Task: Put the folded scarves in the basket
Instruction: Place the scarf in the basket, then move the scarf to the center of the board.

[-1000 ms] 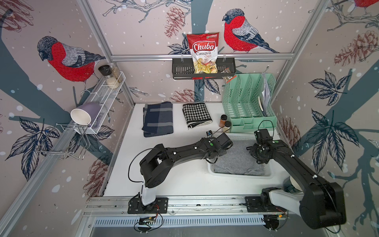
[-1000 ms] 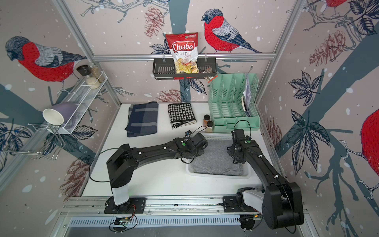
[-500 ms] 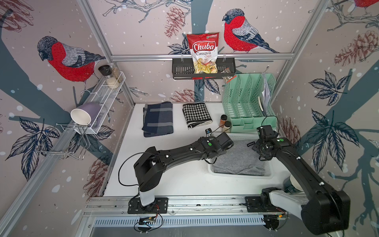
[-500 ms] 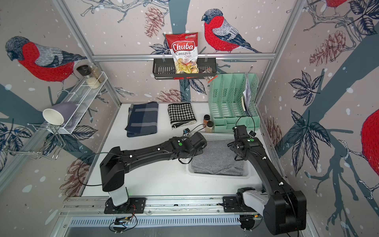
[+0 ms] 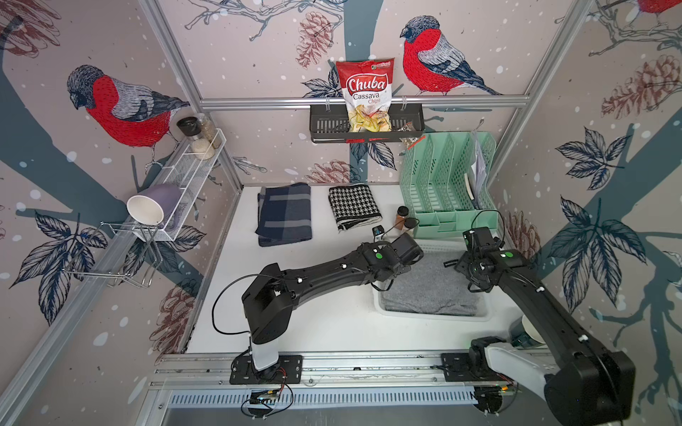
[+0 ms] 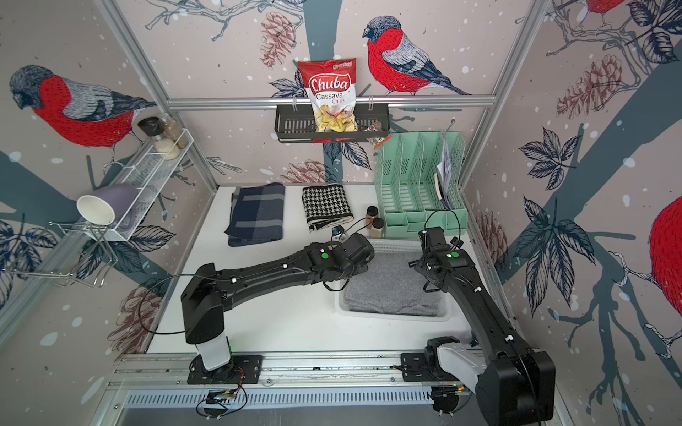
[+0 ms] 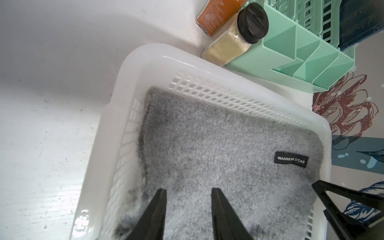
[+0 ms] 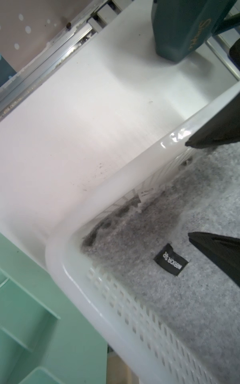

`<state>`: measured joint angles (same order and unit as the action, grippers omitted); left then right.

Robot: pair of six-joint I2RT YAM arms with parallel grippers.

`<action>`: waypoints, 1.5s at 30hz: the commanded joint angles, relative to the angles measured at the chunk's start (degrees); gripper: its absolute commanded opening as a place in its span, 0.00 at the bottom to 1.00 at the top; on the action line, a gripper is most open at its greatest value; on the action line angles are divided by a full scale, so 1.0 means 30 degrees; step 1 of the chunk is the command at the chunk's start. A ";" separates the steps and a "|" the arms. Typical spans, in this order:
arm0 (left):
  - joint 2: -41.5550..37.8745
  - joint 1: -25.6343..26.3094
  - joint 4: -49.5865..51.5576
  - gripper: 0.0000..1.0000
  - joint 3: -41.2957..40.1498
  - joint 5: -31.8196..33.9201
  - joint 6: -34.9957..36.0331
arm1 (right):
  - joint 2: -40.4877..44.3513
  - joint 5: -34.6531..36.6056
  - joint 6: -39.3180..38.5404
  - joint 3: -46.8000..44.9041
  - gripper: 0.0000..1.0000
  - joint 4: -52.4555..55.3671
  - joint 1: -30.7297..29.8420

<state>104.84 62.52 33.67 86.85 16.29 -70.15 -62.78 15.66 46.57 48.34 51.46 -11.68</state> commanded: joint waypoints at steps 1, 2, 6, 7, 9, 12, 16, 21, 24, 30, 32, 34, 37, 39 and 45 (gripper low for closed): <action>0.0449 0.0150 -0.0142 0.39 0.0506 -0.0459 0.0342 | -0.0220 -0.1071 0.0398 -0.0685 0.70 -0.0179 -0.0004; 0.0589 0.0187 -0.0231 0.39 0.0580 -0.0577 0.0354 | -0.0278 -0.1374 0.0516 -0.0886 0.70 -0.0319 -0.0002; 0.1291 0.0257 -0.0718 0.36 0.0615 -0.1367 0.0305 | -0.0494 -0.2062 0.1032 -0.1254 0.74 -0.0527 0.0047; 0.1463 0.0254 -0.0785 0.35 0.0585 -0.1515 0.0254 | -0.0535 -0.2243 0.1193 -0.1324 0.75 -0.0515 0.0113; 0.1738 0.0286 -0.0895 0.33 0.0454 -0.1677 0.0195 | -0.0623 -0.2465 0.1421 -0.1340 0.75 -0.0520 0.0144; 0.2033 0.0292 -0.0776 0.31 0.0240 -0.1545 0.0036 | -0.0636 -0.2085 0.1773 -0.0945 0.77 -0.0153 0.0115; 0.2057 0.0282 -0.0360 0.29 0.0036 -0.0835 -0.0081 | -0.0172 -0.1301 0.1959 -0.0102 0.81 0.0669 -0.0028; 0.2588 0.0297 0.0422 0.26 0.0110 -0.0282 -0.0134 | 0.0410 -0.0331 0.2239 0.0421 0.88 0.1795 -0.0090; 0.2845 0.0290 0.0661 0.25 0.0151 -0.0136 -0.0162 | 0.0804 0.0507 0.2502 0.0553 0.93 0.2314 -0.0098; 0.2567 0.0286 0.0941 0.22 0.0249 0.0264 -0.0094 | 0.1342 0.1018 0.2550 0.1302 0.92 0.2038 -0.0141; 0.2235 0.0298 0.0946 0.24 0.0356 0.0361 -0.0003 | 0.1328 0.1087 0.2431 0.1523 0.92 0.1921 -0.0178; 0.1708 0.0369 0.0968 0.28 0.0558 0.0638 0.0058 | 0.1316 0.1106 0.2229 0.1790 0.91 0.1880 -0.0193; 0.0585 0.0572 0.0434 0.36 0.0754 0.1012 0.0353 | 0.1616 0.0846 0.1489 0.2179 0.90 0.1300 -0.0258; -0.0179 0.0605 0.0217 0.42 0.0895 0.1300 0.0513 | 0.1988 0.0404 0.0764 0.2432 0.89 0.0693 -0.0337; -0.2005 0.0537 0.1015 0.59 0.1662 0.2826 0.0982 | 0.2502 0.0070 -0.0729 0.3003 0.86 -0.0915 -0.1525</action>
<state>100.57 64.31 35.16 91.22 21.02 -68.66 -55.37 16.58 47.88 56.40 52.47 -14.81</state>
